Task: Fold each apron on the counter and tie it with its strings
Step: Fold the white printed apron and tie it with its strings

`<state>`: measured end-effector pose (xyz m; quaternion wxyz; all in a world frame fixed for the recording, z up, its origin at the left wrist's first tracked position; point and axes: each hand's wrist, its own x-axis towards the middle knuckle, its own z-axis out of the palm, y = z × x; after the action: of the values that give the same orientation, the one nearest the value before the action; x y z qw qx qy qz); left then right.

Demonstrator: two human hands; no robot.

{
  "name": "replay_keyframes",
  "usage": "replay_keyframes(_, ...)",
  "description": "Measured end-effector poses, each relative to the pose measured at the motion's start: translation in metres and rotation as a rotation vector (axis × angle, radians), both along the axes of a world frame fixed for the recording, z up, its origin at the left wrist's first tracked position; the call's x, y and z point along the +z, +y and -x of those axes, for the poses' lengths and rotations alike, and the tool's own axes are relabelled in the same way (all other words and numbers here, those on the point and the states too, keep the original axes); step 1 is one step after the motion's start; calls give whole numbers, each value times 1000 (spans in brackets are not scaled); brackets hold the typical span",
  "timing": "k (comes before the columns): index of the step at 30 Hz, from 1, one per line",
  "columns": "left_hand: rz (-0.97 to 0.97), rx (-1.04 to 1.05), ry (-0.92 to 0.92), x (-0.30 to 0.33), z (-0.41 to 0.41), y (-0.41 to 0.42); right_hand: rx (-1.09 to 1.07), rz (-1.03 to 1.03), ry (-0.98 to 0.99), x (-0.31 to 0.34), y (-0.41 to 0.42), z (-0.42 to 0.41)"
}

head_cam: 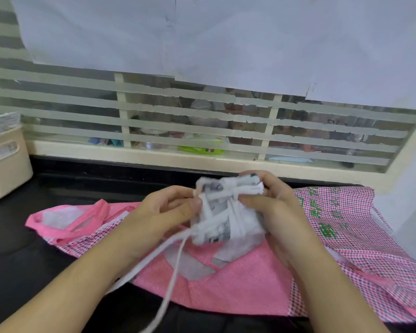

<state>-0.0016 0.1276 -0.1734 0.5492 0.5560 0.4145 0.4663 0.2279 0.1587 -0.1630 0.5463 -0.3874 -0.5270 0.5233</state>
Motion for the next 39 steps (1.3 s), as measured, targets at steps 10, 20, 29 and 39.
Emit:
replay_keyframes(10,35,-154,-336,1,21,4,-250,60,232,2,1,-11)
replay_keyframes(20,-71,25,-685,31,34,6,54,-10,20,-8,-17,19)
replay_keyframes(29,-258,145,-408,213,94,-8,294,3,-300,101,-21,77)
replay_keyframes(39,-140,703,359,504,107,-69,770,-139,-630,391,-35,208)
